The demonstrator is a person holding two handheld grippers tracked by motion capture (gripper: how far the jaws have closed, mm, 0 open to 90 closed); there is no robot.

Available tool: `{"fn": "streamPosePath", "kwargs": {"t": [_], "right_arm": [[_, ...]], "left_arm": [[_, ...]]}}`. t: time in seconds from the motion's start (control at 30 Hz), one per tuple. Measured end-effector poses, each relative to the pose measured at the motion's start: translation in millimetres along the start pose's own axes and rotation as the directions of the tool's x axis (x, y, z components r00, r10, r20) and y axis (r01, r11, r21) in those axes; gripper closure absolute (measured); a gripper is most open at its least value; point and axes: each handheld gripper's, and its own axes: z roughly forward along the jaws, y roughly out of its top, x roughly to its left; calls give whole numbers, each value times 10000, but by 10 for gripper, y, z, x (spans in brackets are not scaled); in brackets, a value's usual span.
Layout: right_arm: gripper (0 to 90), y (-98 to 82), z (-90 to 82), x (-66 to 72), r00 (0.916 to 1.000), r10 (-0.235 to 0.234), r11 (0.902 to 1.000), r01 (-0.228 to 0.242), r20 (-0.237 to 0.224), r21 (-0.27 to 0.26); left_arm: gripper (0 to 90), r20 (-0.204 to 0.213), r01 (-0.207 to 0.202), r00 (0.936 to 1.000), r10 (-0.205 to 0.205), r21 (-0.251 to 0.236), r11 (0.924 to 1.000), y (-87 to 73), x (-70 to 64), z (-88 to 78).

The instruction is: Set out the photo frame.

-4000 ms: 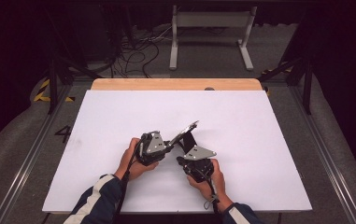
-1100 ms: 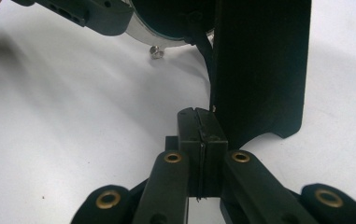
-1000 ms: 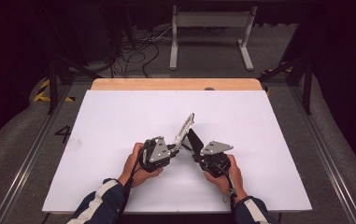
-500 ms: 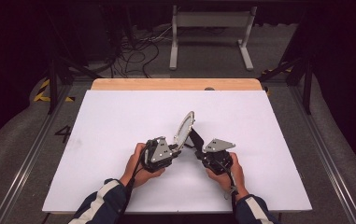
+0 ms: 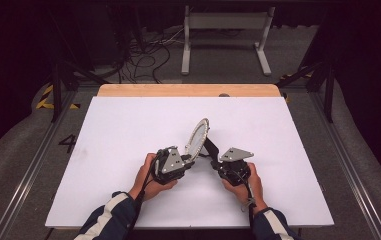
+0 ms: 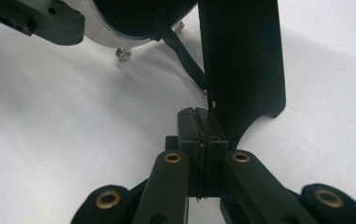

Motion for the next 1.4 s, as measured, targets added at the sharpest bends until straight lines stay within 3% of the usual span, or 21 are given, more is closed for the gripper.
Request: {"fn": "streamPosePath", "kwargs": {"t": [1.4], "right_arm": [[900, 2, 67, -130, 9993, 290, 9996, -288, 238, -59]], "left_arm": [[726, 108, 223, 9997, -221, -169, 9996, 34, -15, 47]]}}
